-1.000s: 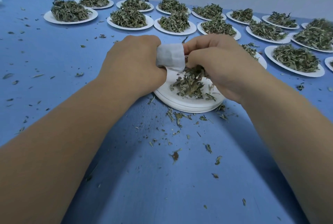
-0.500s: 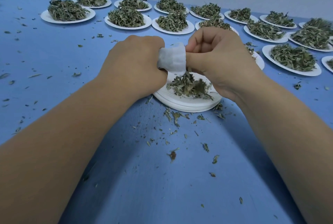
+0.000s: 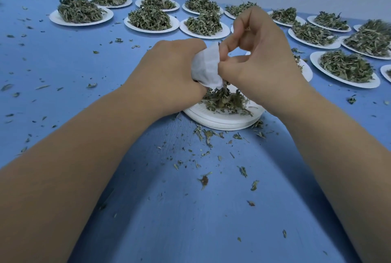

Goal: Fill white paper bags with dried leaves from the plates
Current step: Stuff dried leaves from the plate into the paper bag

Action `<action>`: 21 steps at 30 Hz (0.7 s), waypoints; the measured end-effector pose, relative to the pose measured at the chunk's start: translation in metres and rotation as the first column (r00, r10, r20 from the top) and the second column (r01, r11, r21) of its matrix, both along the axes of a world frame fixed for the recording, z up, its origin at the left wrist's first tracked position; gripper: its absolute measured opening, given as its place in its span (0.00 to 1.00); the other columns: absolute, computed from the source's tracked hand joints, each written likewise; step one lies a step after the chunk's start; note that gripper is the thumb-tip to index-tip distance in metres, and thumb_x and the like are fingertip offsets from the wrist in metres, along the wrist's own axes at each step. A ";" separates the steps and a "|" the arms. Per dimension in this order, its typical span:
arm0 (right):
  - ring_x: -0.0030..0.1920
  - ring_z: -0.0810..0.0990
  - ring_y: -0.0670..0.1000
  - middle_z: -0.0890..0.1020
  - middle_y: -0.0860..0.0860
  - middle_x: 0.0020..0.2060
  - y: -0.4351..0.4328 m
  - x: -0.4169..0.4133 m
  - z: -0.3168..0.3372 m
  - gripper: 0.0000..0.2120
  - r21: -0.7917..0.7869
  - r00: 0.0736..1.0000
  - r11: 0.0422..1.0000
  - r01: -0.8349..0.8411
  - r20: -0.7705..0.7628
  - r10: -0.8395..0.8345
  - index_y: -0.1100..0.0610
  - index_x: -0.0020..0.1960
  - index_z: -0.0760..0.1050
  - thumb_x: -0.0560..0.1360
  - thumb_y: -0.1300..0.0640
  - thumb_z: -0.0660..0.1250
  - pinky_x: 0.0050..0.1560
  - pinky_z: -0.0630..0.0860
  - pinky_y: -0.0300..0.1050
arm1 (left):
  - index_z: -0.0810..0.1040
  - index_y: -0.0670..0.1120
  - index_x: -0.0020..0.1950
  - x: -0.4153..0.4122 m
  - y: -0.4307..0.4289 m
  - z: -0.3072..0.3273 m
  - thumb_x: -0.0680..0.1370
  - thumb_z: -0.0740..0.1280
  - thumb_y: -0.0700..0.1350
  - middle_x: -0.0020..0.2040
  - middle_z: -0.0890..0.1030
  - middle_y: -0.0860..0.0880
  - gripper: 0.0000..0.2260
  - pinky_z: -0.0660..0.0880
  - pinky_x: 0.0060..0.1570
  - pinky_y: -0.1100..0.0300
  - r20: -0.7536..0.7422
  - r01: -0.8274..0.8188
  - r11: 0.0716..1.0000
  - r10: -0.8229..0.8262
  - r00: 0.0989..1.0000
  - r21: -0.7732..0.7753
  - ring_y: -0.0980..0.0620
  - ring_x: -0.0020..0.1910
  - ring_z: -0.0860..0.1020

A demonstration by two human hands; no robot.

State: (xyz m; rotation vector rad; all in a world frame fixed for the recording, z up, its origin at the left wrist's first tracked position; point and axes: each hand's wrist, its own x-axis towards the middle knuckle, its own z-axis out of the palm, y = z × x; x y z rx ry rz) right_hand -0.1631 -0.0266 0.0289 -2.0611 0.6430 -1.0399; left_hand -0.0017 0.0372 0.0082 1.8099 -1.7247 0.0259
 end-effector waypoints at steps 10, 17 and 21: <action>0.39 0.86 0.51 0.77 0.44 0.29 -0.009 -0.005 0.001 0.07 -0.034 0.977 0.999 0.002 0.212 0.005 0.62 0.47 0.76 0.74 0.63 0.73 0.47 0.84 0.55 | 0.69 0.49 0.36 0.018 0.005 0.009 0.73 0.69 0.46 0.32 0.71 0.52 0.10 0.62 0.30 0.63 -0.035 -0.055 0.997 0.053 0.998 -0.054 0.57 0.31 0.67; 0.54 0.73 0.35 0.78 0.37 0.58 -0.016 -0.012 -0.013 0.18 -0.226 0.824 0.962 -0.152 -0.566 -0.002 0.46 0.63 0.75 0.80 0.37 0.63 0.52 0.67 0.31 | 0.72 0.49 0.41 0.032 0.001 0.004 0.70 0.68 0.43 0.36 0.75 0.51 0.06 0.67 0.32 0.56 0.073 -0.160 0.987 0.160 0.984 0.001 0.47 0.37 0.74; 0.46 0.74 0.49 0.77 0.46 0.44 -0.009 0.000 -0.022 0.16 -0.300 0.755 0.917 -0.261 -0.656 0.000 0.55 0.51 0.74 0.81 0.42 0.64 0.45 0.69 0.42 | 0.70 0.48 0.39 0.030 -0.003 0.001 0.70 0.68 0.44 0.36 0.75 0.50 0.06 0.71 0.36 0.52 0.043 -0.155 0.984 0.151 0.988 0.091 0.47 0.38 0.74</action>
